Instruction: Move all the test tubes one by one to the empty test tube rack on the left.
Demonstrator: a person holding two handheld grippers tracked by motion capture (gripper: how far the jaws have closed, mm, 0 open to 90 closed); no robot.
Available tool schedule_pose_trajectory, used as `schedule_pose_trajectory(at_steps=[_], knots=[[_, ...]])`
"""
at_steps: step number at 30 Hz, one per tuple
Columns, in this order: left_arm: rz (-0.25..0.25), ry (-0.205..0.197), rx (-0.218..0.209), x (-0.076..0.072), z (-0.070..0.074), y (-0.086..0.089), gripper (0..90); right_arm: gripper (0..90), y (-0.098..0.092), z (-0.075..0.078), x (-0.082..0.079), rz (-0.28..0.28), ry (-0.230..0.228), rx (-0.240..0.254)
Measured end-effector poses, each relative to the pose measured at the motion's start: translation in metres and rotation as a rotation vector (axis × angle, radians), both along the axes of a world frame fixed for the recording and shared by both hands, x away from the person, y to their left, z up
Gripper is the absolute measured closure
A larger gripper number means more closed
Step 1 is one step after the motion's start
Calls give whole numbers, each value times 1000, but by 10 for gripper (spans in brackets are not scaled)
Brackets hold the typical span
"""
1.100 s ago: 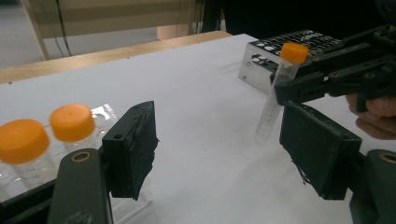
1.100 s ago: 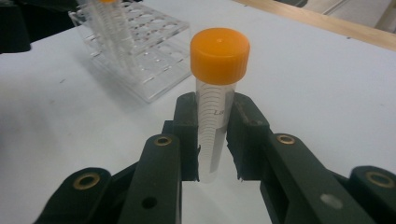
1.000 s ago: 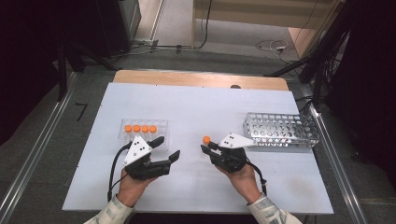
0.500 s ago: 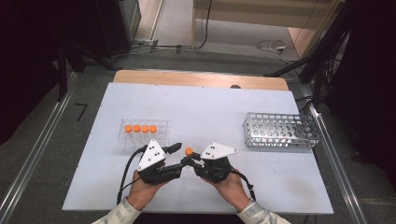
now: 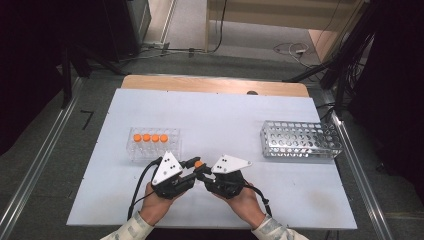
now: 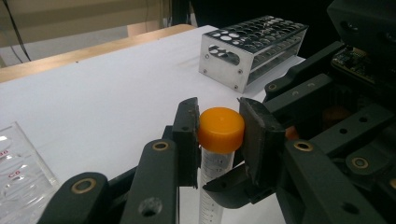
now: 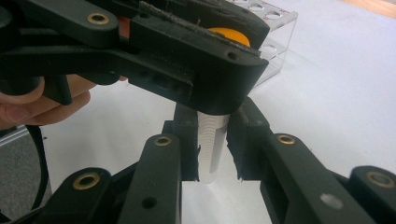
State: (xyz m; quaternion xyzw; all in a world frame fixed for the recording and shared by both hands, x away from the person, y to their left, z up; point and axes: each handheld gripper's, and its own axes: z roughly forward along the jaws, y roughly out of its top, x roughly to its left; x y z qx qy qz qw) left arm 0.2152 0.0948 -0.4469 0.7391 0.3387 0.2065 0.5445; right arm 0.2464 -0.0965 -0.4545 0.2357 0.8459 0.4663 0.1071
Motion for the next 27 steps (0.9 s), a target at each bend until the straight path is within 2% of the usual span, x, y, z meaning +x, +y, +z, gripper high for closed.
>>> schedule_pose_trajectory(at_steps=[6, 8, 11, 13, 15, 17, 22, 27], knots=[[-2, -5, 3, -1, 0, 0, 698, 714, 0, 0, 0, 1, 1, 3], [-5, -5, -1, -1, 1, 0, 700, 688, -1, 0, 0, 4, 1, 6], [8, -4, -9, 0, 3, 4, 701, 584, -1, 1, 0, 16, 3, 11], [20, -6, -14, 0, 4, 8, 701, 475, -1, 1, 1, 16, 4, 10], [29, -6, -18, 0, 6, 12, 701, 356, -3, 0, 2, 1, 8, 3], [45, -4, -22, 0, 8, 18, 701, 290, -5, 0, 3, -15, 1, -10], [105, 3, -38, 0, 15, 38, 701, 251, -17, -2, 8, -66, 7, -24], [166, 3, -63, 1, 25, 61, 701, 250, -34, -1, 11, -110, 6, -11]])
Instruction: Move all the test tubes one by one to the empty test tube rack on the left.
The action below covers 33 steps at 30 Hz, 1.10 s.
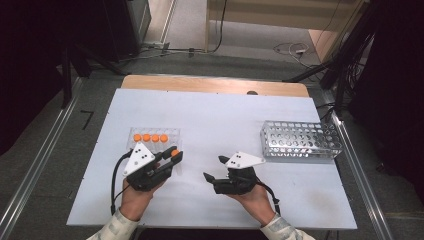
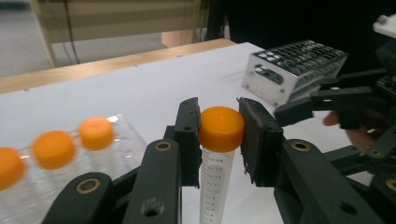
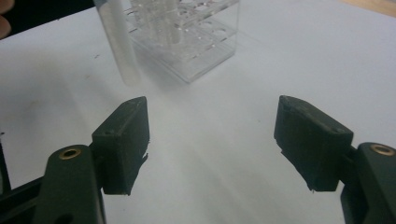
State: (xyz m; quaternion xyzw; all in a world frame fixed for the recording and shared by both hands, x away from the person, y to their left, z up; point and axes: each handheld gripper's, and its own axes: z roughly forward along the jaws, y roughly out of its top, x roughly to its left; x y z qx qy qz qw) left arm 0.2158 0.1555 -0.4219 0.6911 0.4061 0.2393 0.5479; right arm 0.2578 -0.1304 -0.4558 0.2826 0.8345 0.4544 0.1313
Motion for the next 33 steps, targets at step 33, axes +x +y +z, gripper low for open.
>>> schedule_pose_trajectory(at_steps=[33], knots=[[294, -34, 22, 0, 30, 88, 700, 237, -80, 1, 4, -194, -9, 16]])
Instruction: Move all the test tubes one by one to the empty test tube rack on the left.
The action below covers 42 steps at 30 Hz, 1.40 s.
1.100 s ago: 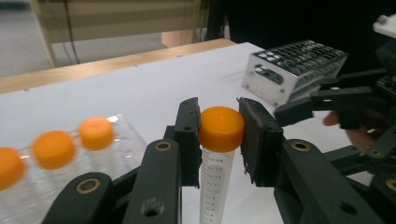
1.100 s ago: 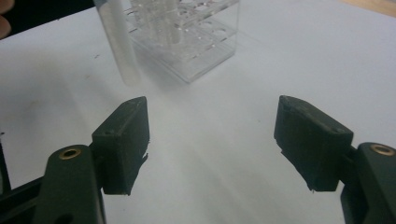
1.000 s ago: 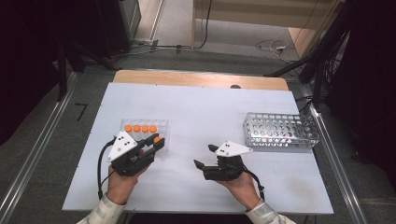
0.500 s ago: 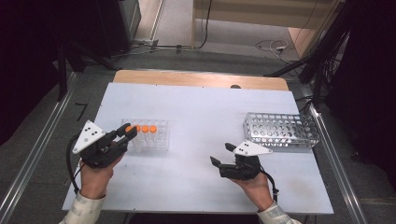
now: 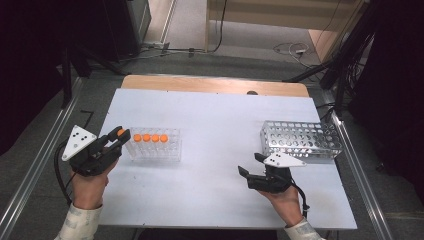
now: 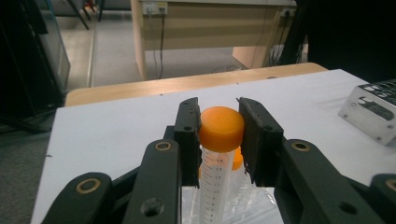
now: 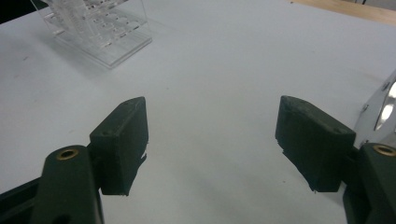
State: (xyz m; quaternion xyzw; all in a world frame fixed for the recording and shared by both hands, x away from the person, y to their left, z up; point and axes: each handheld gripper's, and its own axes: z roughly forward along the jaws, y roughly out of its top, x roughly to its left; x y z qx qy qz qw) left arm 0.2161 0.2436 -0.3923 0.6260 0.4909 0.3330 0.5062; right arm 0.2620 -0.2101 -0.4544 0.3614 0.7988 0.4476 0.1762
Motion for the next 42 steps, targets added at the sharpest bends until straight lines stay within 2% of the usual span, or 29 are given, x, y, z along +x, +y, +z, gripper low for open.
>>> schedule_pose_trajectory(at_steps=[8, 10, 13, 21, 35, 42], knots=[[30, -17, 22, 8, 1, 2, 700, 228, -3, -1, 0, -10, 6, -1], [50, -24, 31, 11, 1, 2, 700, 228, -2, -1, 0, -9, 4, -1], [66, -31, 23, 16, 1, 5, 699, 228, -2, -1, 0, -10, 9, -4], [65, -44, 33, 25, -6, 1, 700, 228, -1, -2, 0, -10, 9, -6], [70, -20, 68, 28, -20, -4, 698, 228, -2, -2, 0, -11, 8, -4], [70, -13, 65, 28, -24, -3, 689, 228, -3, -2, 0, -12, 8, -5]])
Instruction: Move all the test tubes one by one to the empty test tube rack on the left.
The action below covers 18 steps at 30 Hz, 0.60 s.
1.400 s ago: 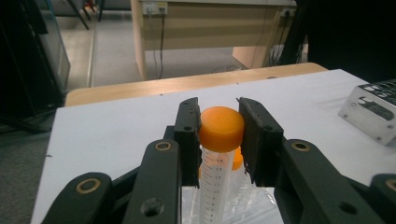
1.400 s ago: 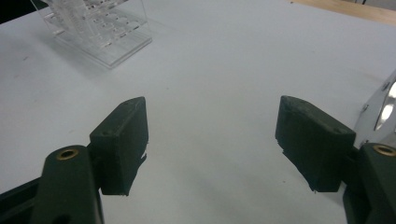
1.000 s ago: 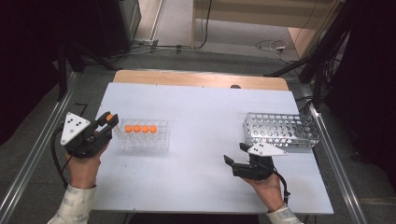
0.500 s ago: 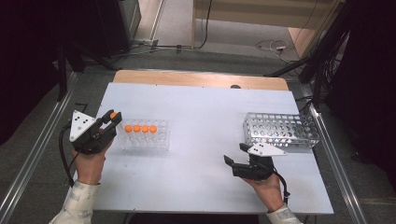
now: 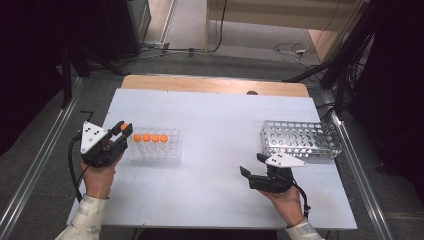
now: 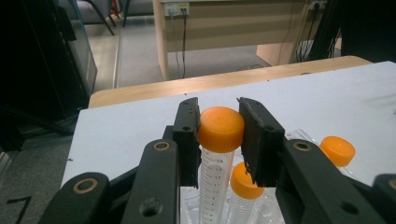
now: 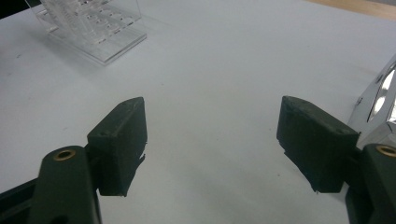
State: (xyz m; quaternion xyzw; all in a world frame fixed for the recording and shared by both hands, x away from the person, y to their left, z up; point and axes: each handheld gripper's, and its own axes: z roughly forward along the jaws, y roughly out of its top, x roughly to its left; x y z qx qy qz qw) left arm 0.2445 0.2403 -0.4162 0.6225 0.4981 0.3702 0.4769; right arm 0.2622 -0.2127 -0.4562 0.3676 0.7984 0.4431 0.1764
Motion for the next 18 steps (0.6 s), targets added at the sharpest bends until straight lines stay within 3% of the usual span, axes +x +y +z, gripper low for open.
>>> schedule_pose_trajectory(at_steps=[18], knots=[[-6, 8, -42, 0, -3, 4, 643, 228, -1, 0, 1, -7, 3, 2]])
